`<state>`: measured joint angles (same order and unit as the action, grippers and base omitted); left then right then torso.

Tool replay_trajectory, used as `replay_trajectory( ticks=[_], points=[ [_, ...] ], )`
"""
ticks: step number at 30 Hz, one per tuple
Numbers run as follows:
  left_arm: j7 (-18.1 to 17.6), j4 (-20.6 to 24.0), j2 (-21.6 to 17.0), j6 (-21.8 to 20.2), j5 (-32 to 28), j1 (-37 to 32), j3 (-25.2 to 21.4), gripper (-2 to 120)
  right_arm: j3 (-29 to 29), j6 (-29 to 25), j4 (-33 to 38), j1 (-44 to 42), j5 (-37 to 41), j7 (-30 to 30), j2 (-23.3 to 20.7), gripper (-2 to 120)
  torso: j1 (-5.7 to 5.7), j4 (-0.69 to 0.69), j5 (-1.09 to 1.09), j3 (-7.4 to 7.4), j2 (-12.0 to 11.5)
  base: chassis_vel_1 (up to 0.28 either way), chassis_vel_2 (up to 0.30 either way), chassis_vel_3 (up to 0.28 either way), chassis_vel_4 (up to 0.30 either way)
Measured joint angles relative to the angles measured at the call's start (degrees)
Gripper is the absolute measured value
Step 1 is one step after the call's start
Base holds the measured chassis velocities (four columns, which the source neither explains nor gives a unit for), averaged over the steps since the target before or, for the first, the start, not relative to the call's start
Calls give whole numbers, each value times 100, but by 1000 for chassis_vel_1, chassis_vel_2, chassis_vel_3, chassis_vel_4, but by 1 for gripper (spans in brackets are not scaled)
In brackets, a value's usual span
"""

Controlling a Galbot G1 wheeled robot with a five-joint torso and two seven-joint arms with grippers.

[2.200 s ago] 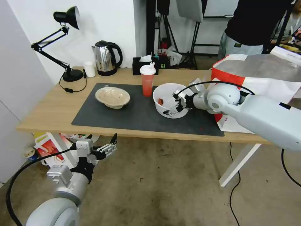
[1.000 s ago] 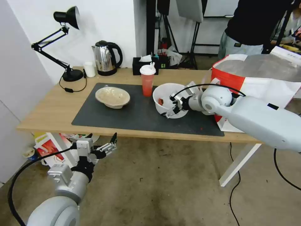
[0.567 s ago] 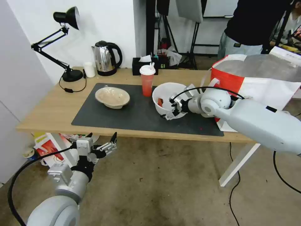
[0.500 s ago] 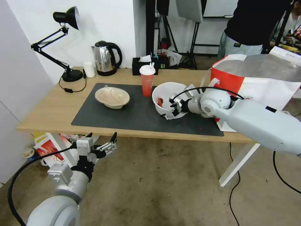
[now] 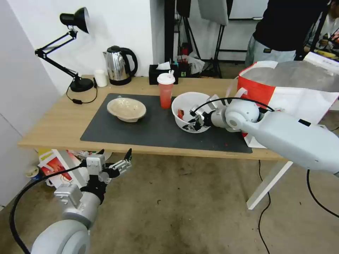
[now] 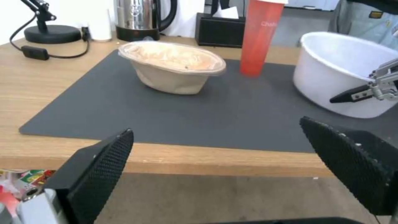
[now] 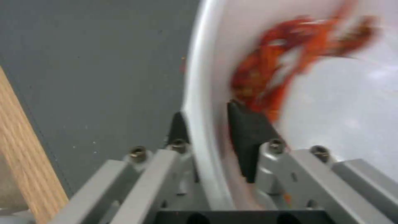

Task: Pick up the trash from the table and place it into the takeout bag.

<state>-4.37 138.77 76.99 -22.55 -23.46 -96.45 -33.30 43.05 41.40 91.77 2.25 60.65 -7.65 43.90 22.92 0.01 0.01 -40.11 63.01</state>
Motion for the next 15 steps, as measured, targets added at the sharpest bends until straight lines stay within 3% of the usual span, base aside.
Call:
replay_trajectory(
  ticks=[2, 4, 15],
  points=[
    [0, -1, 0, 0, 11, 1, 1, 100, 4, 0, -2, 31, -1, 3, 5, 2, 0, -2, -1, 0, 0, 0, 0, 0, 0],
    [0, -1, -1, 0, 19, 1, 1, 100, 9, 0, -2, 46, -1, 4, 12, 0, 0, -2, -2, 0, 0, 0, 0, 0, 0],
    [6, -1, 1, -4, 157, 9, -9, 100, 52, -1, 39, 82, 0, 22, 20, 0, 0, -1, -1, 0, 0, 0, 0, 0, 0]
  ],
)
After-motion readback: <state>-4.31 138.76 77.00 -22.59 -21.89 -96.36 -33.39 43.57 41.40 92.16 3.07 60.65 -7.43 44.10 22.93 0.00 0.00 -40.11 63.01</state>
